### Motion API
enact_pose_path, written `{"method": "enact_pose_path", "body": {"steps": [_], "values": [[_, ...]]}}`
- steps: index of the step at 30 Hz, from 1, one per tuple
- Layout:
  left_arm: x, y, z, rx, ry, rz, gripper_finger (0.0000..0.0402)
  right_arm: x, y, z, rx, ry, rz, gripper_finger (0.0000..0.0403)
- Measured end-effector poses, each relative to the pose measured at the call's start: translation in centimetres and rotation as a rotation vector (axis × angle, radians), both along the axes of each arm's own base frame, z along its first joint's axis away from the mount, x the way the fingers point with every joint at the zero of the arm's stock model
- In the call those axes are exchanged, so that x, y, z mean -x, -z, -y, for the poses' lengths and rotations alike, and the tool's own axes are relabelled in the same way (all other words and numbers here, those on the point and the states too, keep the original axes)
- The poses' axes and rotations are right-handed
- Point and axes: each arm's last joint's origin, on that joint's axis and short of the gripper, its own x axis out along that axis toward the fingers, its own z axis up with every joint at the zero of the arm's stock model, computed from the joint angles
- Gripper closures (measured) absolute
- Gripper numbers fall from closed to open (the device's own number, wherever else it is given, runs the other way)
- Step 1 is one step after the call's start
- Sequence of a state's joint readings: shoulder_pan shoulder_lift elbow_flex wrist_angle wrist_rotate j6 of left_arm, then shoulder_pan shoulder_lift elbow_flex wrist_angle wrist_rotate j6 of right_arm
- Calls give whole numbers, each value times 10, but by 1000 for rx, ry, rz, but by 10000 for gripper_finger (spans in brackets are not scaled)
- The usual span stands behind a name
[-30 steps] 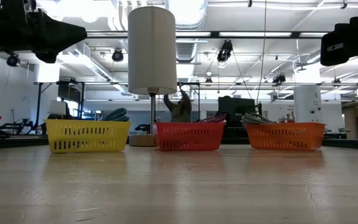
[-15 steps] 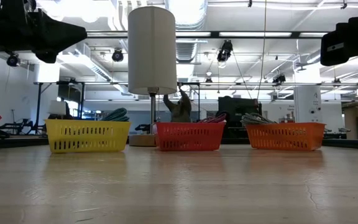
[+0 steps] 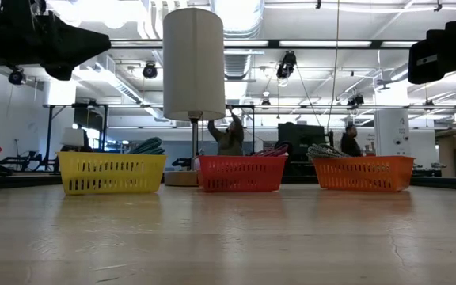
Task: Pick & Place USB Port
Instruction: Return to Home Position
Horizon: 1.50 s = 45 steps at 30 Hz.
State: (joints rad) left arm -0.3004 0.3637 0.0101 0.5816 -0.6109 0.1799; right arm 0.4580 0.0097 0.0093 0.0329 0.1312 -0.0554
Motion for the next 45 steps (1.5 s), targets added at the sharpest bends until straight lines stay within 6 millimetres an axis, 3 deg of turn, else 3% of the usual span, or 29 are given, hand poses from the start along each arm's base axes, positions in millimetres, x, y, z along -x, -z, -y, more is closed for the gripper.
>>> {"method": "enact_pose_path", "body": {"steps": [19, 45], "values": [[0, 0, 0, 0, 0, 1, 312, 0, 0, 0, 3, 0, 1, 339], [0, 0, 0, 1, 0, 2, 312, 0, 0, 0, 0, 0, 0, 321]]}}
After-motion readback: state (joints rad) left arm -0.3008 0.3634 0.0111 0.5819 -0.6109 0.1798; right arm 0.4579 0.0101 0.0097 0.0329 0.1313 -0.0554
